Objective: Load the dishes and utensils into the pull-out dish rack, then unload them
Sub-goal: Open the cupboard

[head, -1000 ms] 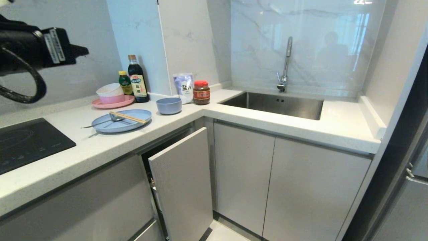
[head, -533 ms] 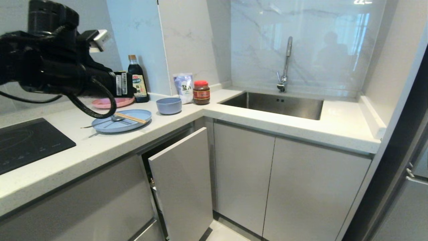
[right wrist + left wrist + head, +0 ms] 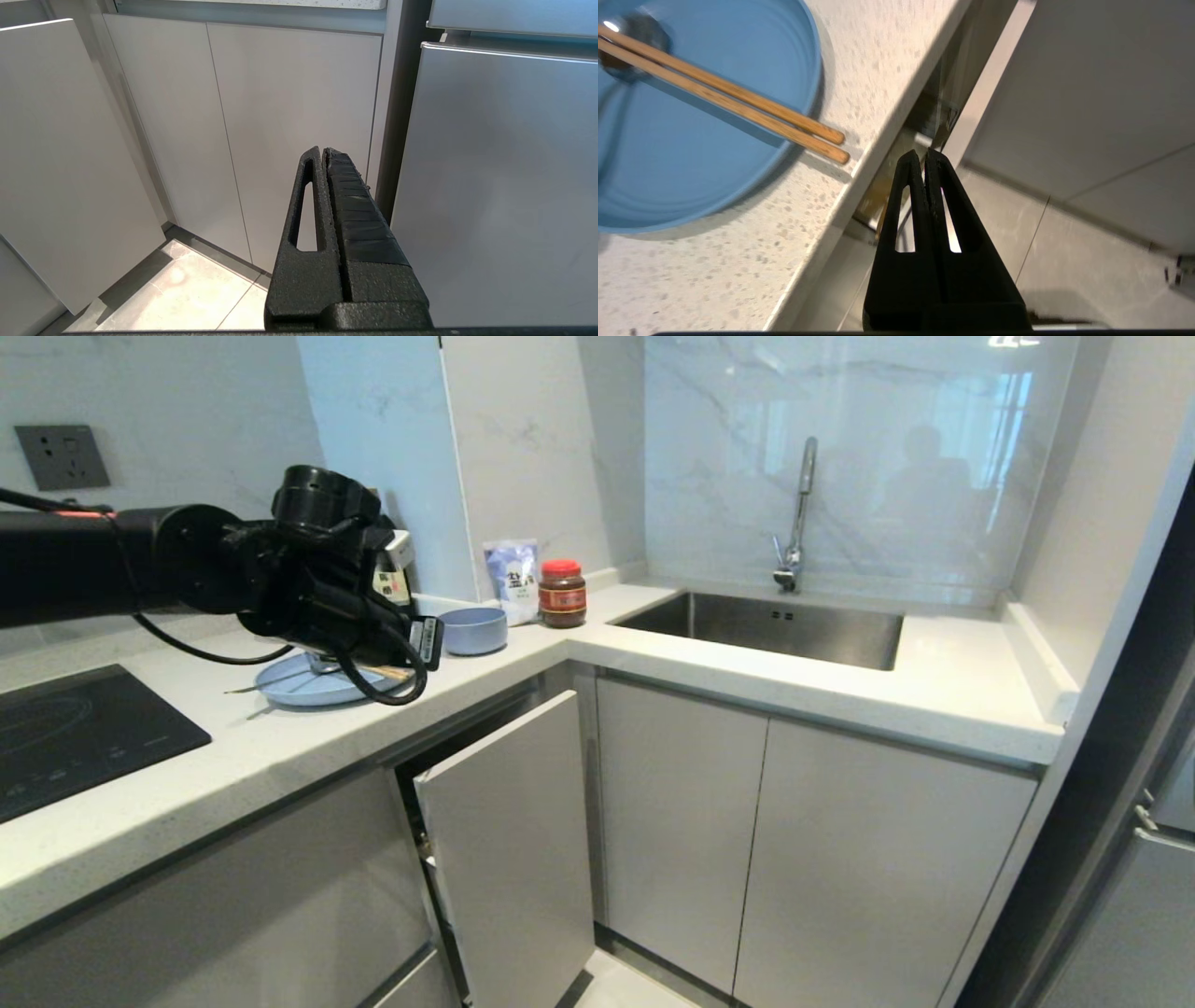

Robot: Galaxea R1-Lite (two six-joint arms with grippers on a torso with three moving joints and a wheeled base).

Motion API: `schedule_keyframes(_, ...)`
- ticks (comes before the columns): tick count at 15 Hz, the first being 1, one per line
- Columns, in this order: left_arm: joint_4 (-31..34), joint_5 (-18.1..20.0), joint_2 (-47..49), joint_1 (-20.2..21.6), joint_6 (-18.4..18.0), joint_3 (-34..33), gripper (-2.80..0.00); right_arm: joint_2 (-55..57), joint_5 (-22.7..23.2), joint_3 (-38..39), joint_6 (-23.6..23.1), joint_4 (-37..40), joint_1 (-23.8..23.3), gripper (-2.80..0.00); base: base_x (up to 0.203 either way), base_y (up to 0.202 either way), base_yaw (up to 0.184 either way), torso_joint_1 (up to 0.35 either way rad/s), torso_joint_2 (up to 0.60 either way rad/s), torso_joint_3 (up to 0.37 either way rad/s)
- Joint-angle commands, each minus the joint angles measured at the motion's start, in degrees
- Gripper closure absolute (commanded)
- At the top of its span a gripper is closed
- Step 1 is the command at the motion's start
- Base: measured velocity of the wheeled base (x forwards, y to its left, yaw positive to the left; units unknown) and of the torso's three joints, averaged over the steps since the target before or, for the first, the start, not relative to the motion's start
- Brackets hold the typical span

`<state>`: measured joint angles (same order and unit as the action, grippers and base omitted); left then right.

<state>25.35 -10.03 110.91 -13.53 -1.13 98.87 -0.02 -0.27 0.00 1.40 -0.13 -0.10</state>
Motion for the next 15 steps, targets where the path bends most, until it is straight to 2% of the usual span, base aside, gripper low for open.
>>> schedule_keyframes(1,3.4,0.0,5.3,-0.2,0.1,2.8,0.0,-0.2,0.0,0.1,-0.1,0.0,0.0,0.0,0.0,0.0,0.0,0.0,0.0,0.0)
schedule_keyframes(9,3.8,-0.2,13.9,-0.4,0.1,6.8,0.0,-0.2,0.0,0.1,0.0,0.0,0.0,0.0,0.0,0.0,0.0,0.0,0.0,0.0)
schedule_keyframes(12,3.7,-2.2,16.3,-0.4,0.2,8.1,0.0,-0.2,0.0,0.1,0.0,0.0,0.0,0.0,0.0,0.0,0.0,0.0,0.0,0.0)
schedule_keyframes(15,3.7,-2.5,17.9,-0.4,0.2,9.0,0.0,-0.2,0.0,0.1,0.0,0.0,0.0,0.0,0.0,0.0,0.0,0.0,0.0,0.0)
